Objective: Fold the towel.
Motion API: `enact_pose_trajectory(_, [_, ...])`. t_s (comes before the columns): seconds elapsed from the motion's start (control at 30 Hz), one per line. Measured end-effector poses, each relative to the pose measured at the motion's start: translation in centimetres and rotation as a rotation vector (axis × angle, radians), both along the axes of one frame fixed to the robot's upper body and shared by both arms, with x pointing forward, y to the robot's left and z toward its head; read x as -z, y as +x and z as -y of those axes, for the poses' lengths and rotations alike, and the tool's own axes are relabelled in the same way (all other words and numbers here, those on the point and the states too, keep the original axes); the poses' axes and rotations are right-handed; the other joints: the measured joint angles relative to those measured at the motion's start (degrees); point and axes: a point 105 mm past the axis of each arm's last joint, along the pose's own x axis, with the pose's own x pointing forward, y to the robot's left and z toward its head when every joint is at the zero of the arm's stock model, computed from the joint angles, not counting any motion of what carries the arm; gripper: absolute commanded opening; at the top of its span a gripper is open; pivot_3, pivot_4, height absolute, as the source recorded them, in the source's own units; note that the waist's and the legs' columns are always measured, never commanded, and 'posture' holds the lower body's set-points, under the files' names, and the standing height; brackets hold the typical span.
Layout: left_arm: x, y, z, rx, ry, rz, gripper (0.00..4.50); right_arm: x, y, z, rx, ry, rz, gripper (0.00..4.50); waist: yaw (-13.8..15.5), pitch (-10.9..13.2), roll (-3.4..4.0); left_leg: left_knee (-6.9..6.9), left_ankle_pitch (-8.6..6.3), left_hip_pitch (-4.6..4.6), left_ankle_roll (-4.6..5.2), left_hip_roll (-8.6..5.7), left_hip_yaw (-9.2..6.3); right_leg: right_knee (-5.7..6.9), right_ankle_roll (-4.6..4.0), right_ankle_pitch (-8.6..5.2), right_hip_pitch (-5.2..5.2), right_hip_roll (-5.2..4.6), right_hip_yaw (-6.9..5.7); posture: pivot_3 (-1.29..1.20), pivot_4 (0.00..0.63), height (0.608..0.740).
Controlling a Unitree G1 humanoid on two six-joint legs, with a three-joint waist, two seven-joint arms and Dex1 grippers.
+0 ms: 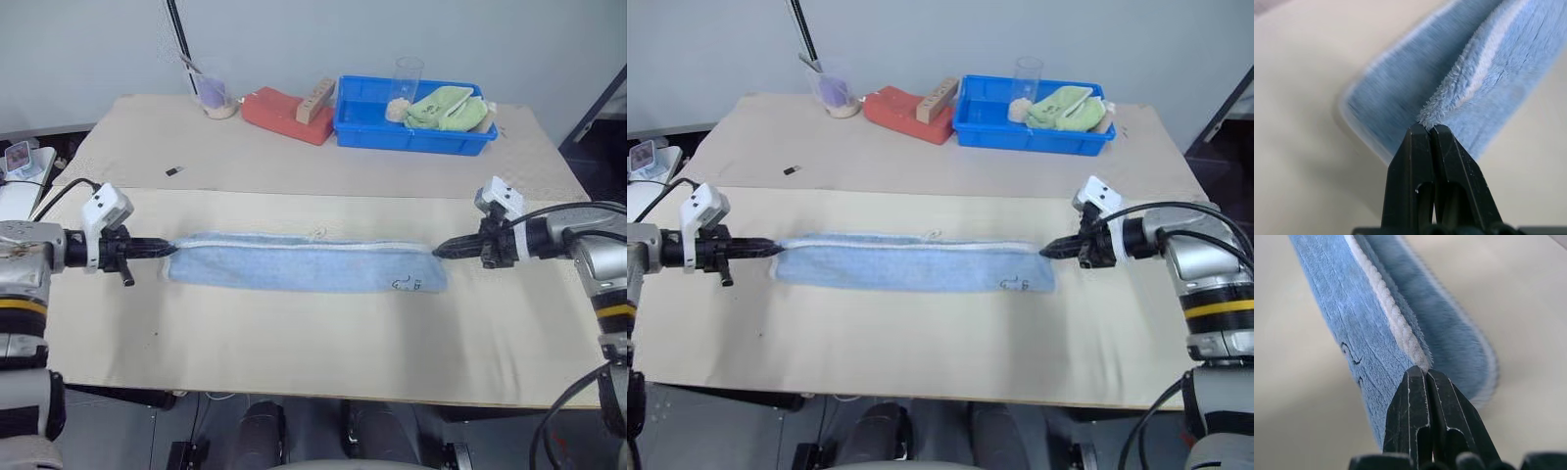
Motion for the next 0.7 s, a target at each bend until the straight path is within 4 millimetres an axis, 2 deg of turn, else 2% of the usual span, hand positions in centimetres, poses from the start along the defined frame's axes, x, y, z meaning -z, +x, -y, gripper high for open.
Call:
enact_pose_trajectory(0.13, [0.6, 1.1, 0.1, -0.034, -0.010, 0.014, 0.00, 0.3, 1.0, 0.0, 0.054, 0.001, -0.002, 0.03, -0.33, 0.00, 0.00, 0.02, 0.00, -0.02, 0.00, 0.00, -0.02, 0.03, -0.01, 0.01, -0.01, 0.00, 0.00, 0.00, 0.150, 0.661])
enact_pose_trajectory(0.2, [0.7, 1.6, -0.1, -0.062, 0.001, 0.037, 0.00, 0.5, 1.4, -0.1, 0.080, 0.003, 0.003, 0.72, -0.50, 0.00, 0.00, 0.02, 0.00, -0.03, 0.00, 0.01, -0.05, 0.05, -0.01, 0.01, -0.01, 0.00, -0.01, 0.00, 0.150, 0.661])
enact_pose_trajectory(0.33, [0.5, 2.6, -0.7, -0.124, 0.026, 0.089, 1.36, 0.5, 2.1, 0.0, 0.128, -0.001, 0.034, 2.00, -0.89, 0.00, 0.00, 0.04, 0.00, -0.11, 0.00, -0.02, -0.08, 0.07, 0.00, 0.01, -0.05, -0.04, -0.01, 0.00, 0.150, 0.661])
enact_pose_trajectory(0.53, [0.6, 2.8, -0.9, -0.136, 0.050, 0.122, 4.37, -0.6, 3.2, 0.9, 0.225, 0.010, 0.139, 4.13, -1.18, 0.00, 0.00, 0.06, 0.00, -0.15, 0.00, -0.03, -0.10, 0.13, 0.01, 0.02, -0.08, -0.06, -0.03, 0.00, 0.150, 0.661])
enact_pose_trajectory(0.57, [0.5, 2.9, -0.9, -0.134, 0.059, 0.132, 4.50, -0.8, 3.2, 1.1, 0.238, 0.013, 0.154, 4.45, -1.17, 0.00, -0.01, 0.06, 0.00, -0.15, 0.00, -0.03, -0.12, 0.13, 0.01, 0.01, -0.08, -0.06, -0.03, 0.00, 0.150, 0.661])
enact_pose_trajectory(0.7, [0.2, 3.0, -1.4, -0.138, 0.108, 0.171, 4.50, -1.1, 2.4, 1.8, 0.277, 0.020, 0.220, 4.49, -1.12, -0.01, -0.01, 0.06, 0.00, -0.20, 0.00, -0.04, -0.18, 0.12, 0.03, 0.00, -0.08, -0.06, -0.05, 0.00, 0.150, 0.661])
